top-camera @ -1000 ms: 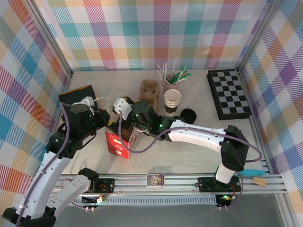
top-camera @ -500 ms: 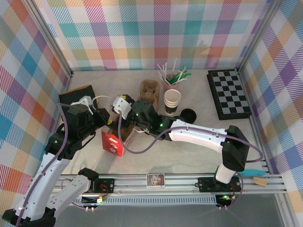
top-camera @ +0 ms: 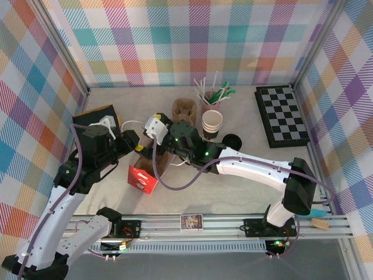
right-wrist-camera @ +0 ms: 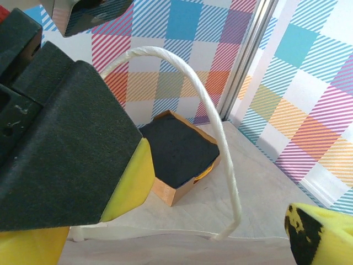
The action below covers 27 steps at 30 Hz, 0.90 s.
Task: Pack the takeout coffee
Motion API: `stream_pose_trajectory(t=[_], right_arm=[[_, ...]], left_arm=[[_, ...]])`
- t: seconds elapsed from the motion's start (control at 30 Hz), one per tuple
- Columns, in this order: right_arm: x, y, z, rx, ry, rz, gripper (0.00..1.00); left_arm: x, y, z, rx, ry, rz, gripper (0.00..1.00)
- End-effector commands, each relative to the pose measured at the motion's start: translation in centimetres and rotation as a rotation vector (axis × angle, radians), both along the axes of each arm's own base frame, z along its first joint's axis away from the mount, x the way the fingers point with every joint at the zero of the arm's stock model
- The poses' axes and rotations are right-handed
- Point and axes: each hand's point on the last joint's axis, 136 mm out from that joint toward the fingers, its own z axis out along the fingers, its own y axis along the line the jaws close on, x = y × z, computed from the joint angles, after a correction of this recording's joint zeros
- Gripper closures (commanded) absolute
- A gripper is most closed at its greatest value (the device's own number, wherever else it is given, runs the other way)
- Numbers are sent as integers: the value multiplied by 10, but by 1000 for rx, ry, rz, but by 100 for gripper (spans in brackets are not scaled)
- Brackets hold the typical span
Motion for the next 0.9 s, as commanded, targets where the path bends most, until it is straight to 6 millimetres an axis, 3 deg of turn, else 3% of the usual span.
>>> stream_pose_trajectory(t=[0.0,0.53,0.63,0.73,0.87], right_arm=[[-8,-16,116,315,-102,6,1],[-1,-26,188,610,-225,-17,1],[-1,-26,198,626,-241,-19,0],[2,-24,203,620,-250,-28,1],[2,-22,202,607,-259,-23,0]], left_arm=[[-13,1,-27,63,119,-40,63],[-4,4,-38,68,148,-26,62],[-2,5,-41,72,156,-19,62],[-1,7,-39,66,147,-10,54],[0,5,-21,40,109,-22,48]])
